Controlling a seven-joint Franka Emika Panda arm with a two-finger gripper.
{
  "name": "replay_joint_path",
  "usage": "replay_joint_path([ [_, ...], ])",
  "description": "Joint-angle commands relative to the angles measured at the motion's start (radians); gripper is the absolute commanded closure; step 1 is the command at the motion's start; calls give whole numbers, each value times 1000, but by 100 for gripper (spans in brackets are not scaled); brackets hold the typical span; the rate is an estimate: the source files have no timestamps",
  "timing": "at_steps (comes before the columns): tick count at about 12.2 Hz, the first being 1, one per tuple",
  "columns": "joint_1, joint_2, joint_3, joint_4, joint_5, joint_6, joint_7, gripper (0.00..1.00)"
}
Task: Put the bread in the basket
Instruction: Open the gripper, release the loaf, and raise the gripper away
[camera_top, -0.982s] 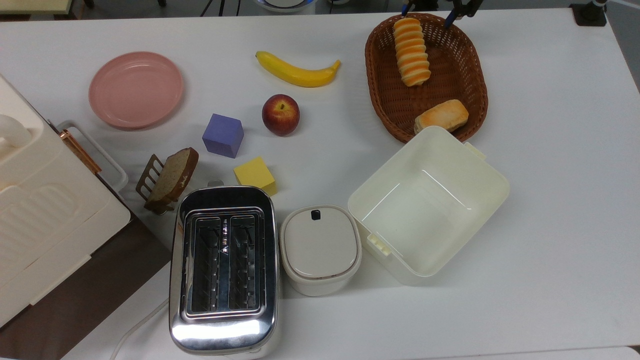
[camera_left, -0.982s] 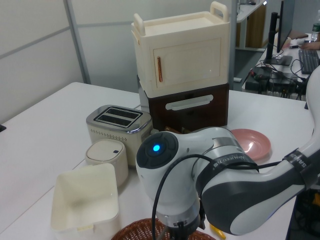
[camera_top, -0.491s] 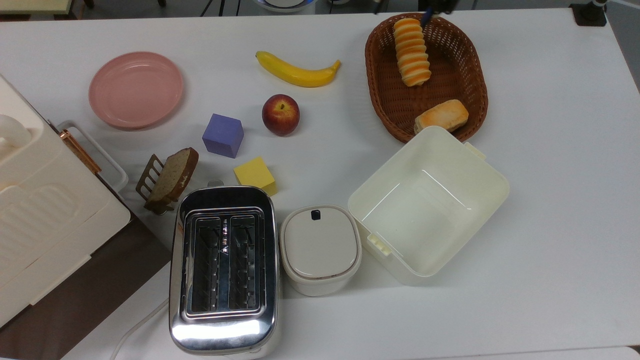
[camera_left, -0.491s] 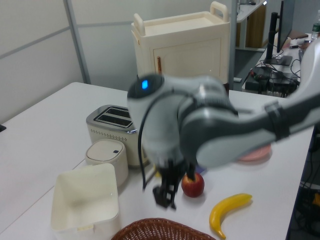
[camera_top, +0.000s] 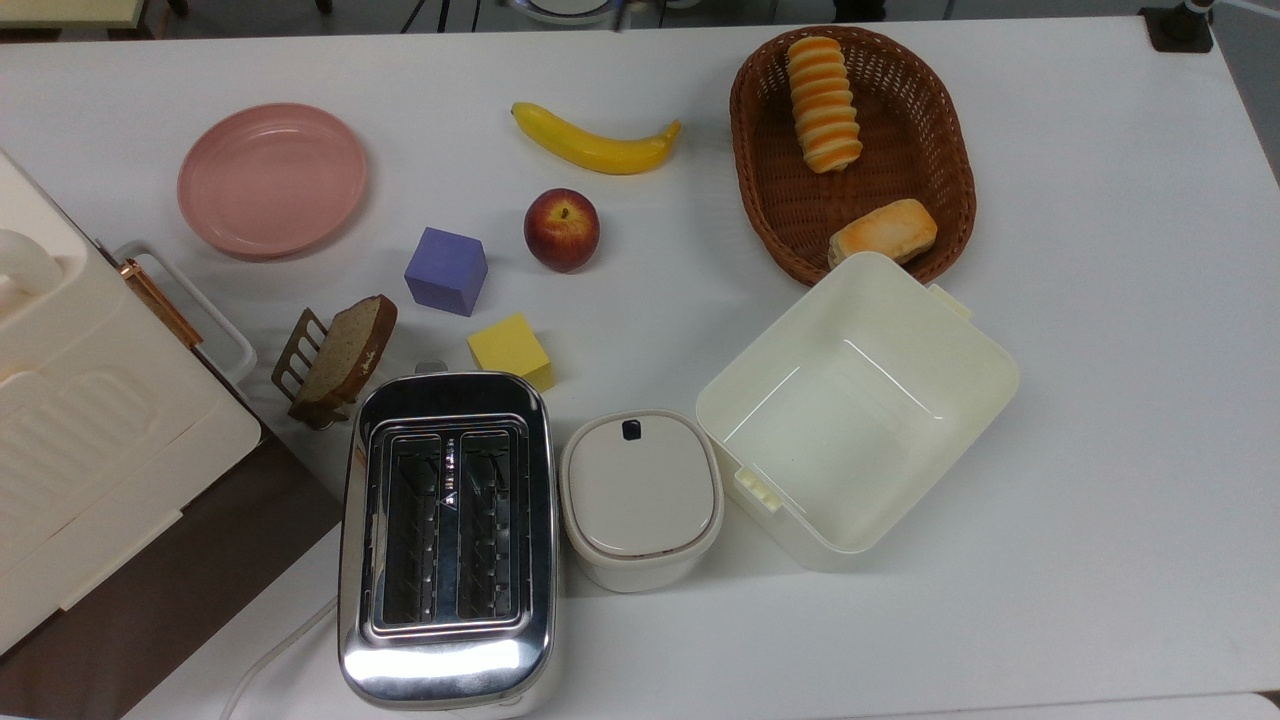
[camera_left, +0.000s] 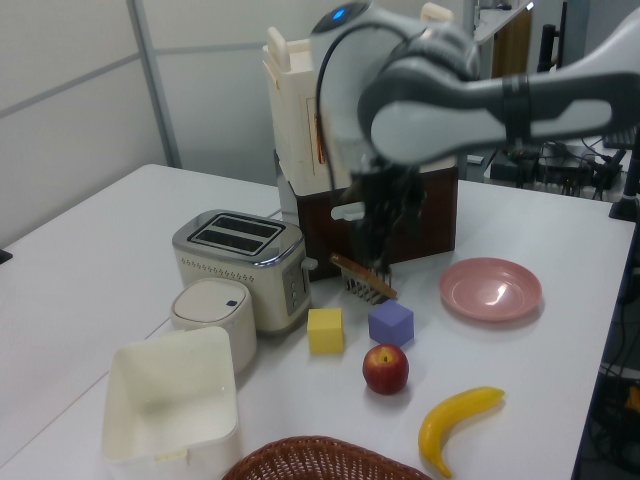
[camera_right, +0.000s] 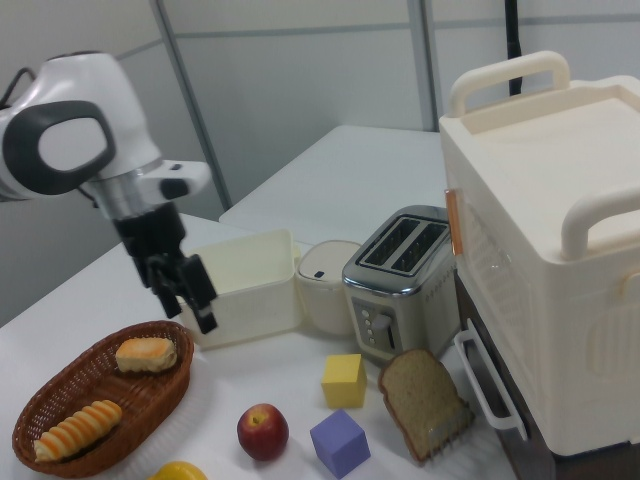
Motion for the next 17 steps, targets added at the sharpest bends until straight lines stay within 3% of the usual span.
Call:
replay_joint_path([
  [1,-59,-10,-69,19,91,-26,-77,0],
  [5,-55,3,-172,51,160,12,-80,0],
  [7,-55,29,-197,83,174,17,-89,0],
  [11,-55,48,-193,196,231,0,-104,0],
  [17,-62,57,-197,209,214,-80,-198,0],
])
